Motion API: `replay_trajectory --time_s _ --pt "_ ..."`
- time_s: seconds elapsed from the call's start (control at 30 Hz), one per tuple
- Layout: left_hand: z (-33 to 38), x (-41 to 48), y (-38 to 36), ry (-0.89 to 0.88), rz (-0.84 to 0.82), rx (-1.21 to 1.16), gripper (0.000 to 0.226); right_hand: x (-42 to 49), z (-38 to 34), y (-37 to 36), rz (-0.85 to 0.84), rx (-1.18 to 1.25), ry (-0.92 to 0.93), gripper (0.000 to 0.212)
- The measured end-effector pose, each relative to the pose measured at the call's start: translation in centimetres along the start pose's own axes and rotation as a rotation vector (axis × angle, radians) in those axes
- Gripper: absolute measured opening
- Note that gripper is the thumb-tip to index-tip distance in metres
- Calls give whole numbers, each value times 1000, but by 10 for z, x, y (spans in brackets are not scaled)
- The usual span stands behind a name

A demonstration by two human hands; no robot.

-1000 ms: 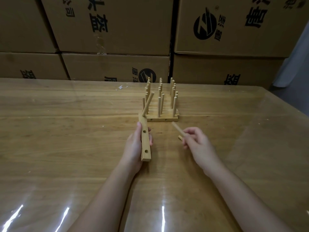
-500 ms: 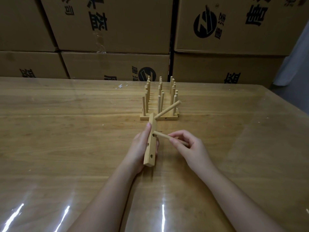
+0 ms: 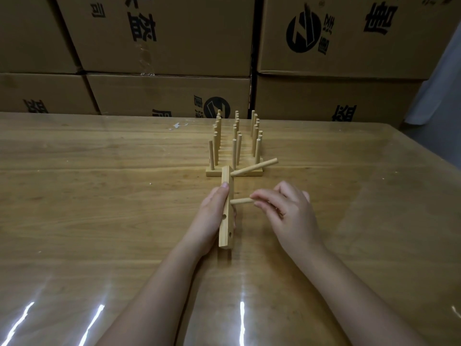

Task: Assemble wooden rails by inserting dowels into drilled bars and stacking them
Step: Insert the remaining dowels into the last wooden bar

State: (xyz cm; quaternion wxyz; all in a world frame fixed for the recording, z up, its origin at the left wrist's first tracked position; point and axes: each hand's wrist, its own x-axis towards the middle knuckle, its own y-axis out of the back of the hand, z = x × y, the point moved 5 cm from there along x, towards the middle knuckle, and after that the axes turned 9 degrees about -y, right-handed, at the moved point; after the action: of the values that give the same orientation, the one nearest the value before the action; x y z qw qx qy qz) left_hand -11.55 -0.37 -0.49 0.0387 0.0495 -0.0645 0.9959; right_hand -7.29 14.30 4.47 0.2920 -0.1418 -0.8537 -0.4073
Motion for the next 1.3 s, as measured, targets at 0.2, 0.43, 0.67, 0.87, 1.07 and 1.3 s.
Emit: replay_trajectory --time_s 0.2,0.43,0.67,0.87,1.07,1.3 --pt "-1 0 0 -9 -8 58 27 -3 -9 4 87 -93 77 10" --pt "-4 0 0 -15 -21 129 29 -4 -11 2 70 -103 57 9" --pt "-7 2 -1 -30 -35 190 34 -4 -7 0 0 -64 -7 8" --pt "-7 3 -2 -44 -38 206 36 -4 -5 -1 -29 -52 25 25" --pt "-8 2 0 16 -9 202 52 -3 10 5 56 279 -137 32" --pt "-9 3 0 18 13 236 47 2 15 6 24 273 -87 14"
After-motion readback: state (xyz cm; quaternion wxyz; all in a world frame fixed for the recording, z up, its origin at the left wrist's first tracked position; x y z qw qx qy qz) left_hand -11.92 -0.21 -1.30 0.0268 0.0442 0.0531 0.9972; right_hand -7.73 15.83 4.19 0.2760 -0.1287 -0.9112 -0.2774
